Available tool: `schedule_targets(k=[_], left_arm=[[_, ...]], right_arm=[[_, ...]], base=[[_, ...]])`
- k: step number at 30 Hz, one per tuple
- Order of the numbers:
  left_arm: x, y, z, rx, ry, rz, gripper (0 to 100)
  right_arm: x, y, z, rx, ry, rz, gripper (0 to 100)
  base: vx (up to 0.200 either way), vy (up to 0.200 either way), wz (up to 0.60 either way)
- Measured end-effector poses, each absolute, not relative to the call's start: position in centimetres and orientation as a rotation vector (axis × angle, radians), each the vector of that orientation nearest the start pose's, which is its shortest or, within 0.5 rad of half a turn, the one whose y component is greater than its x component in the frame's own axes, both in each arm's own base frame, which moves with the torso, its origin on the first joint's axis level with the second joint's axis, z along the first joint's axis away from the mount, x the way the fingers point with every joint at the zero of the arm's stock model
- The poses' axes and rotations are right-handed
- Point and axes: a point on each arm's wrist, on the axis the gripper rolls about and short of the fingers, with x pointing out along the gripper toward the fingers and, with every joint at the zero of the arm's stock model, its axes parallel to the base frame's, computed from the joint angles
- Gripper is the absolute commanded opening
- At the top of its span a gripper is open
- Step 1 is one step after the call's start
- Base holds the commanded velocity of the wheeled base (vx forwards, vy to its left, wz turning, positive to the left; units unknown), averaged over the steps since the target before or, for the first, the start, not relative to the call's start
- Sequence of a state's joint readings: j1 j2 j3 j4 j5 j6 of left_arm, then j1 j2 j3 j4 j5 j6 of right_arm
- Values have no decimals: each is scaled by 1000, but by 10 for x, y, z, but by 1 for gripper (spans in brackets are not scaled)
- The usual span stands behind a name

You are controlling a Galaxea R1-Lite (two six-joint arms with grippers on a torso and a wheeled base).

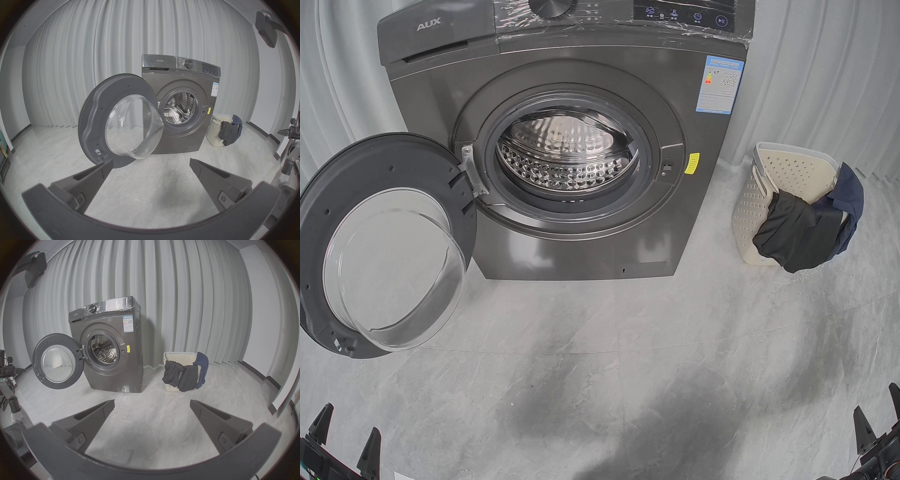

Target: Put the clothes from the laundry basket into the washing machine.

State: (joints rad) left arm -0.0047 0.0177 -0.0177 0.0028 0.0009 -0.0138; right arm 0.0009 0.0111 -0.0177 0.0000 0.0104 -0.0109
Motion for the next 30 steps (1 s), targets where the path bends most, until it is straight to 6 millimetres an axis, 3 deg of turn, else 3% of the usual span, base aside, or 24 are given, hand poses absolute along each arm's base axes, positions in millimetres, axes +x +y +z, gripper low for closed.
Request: schedule_targets(k=[13, 22, 30], left_arm=[[-23, 0, 80, -25, 4, -4, 100], [-23, 0, 80, -37, 3, 0, 100], [-23, 0, 80, -36, 3, -1, 100]], right_arm=[[-23, 0, 81, -10, -6, 12, 100], [-23, 0, 81, -10, -7, 12, 100], [-23, 0, 81, -10, -6, 10, 100]], base=[[0, -200, 0], [0, 0, 0], [200, 0, 0]])
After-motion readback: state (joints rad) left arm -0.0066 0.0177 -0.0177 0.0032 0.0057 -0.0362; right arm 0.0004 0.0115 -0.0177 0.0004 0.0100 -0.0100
